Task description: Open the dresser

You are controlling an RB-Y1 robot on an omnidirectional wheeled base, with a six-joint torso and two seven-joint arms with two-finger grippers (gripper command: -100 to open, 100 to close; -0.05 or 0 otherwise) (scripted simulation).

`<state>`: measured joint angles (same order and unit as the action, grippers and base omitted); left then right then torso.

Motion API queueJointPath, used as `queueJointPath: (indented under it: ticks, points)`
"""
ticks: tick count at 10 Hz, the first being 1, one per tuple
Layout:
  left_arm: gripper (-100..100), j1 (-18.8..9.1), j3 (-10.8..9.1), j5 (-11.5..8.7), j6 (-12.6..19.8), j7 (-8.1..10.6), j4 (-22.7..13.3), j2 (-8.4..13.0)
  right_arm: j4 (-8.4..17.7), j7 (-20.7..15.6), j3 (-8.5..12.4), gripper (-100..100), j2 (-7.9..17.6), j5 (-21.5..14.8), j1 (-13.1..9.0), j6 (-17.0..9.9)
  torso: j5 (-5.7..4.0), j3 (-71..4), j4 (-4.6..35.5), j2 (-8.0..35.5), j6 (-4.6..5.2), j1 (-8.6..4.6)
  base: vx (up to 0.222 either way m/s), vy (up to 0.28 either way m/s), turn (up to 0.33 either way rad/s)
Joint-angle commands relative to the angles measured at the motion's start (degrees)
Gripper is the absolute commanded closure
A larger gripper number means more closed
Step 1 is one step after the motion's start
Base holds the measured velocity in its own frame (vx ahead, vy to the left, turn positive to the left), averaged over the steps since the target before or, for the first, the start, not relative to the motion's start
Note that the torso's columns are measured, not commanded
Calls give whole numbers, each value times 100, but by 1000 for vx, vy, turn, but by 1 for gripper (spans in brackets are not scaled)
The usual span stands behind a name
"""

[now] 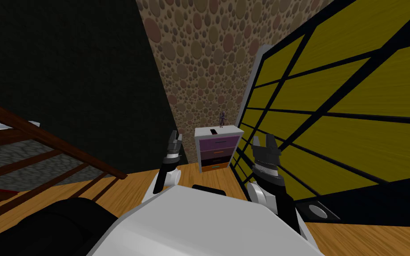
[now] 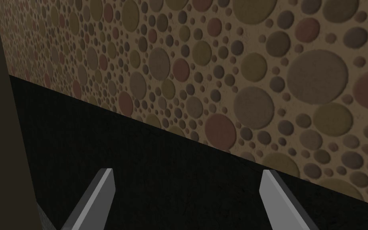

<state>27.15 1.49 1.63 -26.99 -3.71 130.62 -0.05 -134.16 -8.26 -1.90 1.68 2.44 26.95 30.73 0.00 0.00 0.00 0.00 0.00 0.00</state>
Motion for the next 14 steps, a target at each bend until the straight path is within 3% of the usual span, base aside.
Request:
queueJointPath:
  ticks: [1,9,10,11,14]
  points:
    - [0,0,0,0,0,0,0,0,0,0,0,0,0,0,0,0,0,-467,235,232,0,0,0,0,0]
    - [0,0,0,0,-1,0,2,0,-2,0,0,0,0,0,0,1,0,-7073,3537,3539,0,0,0,0,0]
    - [0,0,0,0,-1,0,2,0,122,-4,-44,-100,181,-174,-35,-167,0,-7919,3960,3962,0,0,9,9,70]
    - [0,0,0,0,0,0,0,0,205,-7,-74,-100,259,-291,-59,-279,0,-8314,4149,4153,-2,2,8,18,91]
    - [0,0,0,0,0,0,-1,0,565,-20,-205,-100,468,-786,-161,-768,1,-8457,4226,4226,0,2,6,24,100]
